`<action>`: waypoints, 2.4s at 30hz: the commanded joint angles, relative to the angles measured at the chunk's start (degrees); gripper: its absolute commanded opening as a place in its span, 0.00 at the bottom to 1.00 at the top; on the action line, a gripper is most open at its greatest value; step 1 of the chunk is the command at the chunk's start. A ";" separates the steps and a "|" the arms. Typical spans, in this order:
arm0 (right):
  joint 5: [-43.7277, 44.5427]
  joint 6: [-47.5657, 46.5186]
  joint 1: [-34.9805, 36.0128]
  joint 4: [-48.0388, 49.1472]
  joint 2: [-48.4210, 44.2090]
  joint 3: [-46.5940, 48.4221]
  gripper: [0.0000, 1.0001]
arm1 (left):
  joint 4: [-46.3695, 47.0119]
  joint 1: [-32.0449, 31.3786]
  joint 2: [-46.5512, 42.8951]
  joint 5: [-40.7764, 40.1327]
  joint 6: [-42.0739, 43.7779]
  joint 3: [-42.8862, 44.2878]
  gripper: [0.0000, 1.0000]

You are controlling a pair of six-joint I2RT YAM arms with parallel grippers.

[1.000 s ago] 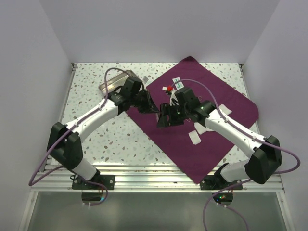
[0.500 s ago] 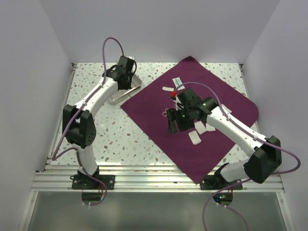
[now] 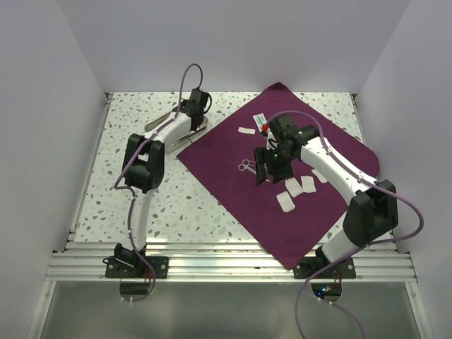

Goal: Prepare the surgical pack

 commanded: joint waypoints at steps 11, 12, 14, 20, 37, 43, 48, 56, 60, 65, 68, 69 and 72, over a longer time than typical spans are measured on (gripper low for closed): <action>-0.72 2.61 -2.02 0.32 8.91 10.27 0.68 | 0.44 3.26 1.06 5.84 -2.72 4.08 0.14; -0.63 3.39 -2.37 0.32 9.97 12.81 0.68 | 0.18 3.26 0.97 6.10 -2.98 3.82 0.16; -0.02 4.53 -3.42 0.41 12.42 16.15 0.68 | -0.43 3.26 0.88 6.54 -3.94 3.20 0.22; 7.88 7.27 -9.13 2.07 16.39 19.51 0.65 | -4.65 3.17 -2.70 10.49 -11.14 4.96 0.50; 16.60 -1.78 -17.14 4.71 29.75 23.65 0.54 | -3.34 2.03 -35.14 40.29 -34.00 -24.39 0.57; 15.54 -2.14 -17.14 5.41 31.34 21.98 0.46 | -3.25 1.94 -36.83 41.52 -34.62 -26.42 0.56; 15.10 -2.05 -17.14 6.47 32.21 20.66 0.39 | -3.25 1.86 -35.07 43.37 -35.59 -24.84 0.54; 16.42 -1.87 -17.23 6.91 34.68 20.57 0.34 | -3.42 1.68 -33.66 43.90 -35.41 -23.61 0.54; 16.68 -2.05 -17.14 7.00 35.73 19.69 0.33 | -3.25 1.68 -33.40 44.07 -35.41 -23.43 0.54; 17.39 -2.31 -17.23 6.74 36.26 19.60 0.24 | -3.69 1.68 -32.96 45.30 -36.20 -23.43 0.54; 18.00 -1.87 -17.23 6.30 35.03 19.87 0.13 | -3.69 1.68 -32.17 48.10 -37.69 -23.34 0.54; 18.00 -1.61 -17.14 6.04 34.07 19.95 0.09 | -3.78 1.68 -31.82 48.81 -38.31 -23.34 0.54; 16.95 -1.43 -17.14 4.98 32.75 20.48 0.00 | -3.17 1.68 -31.29 51.80 -41.03 -24.30 0.54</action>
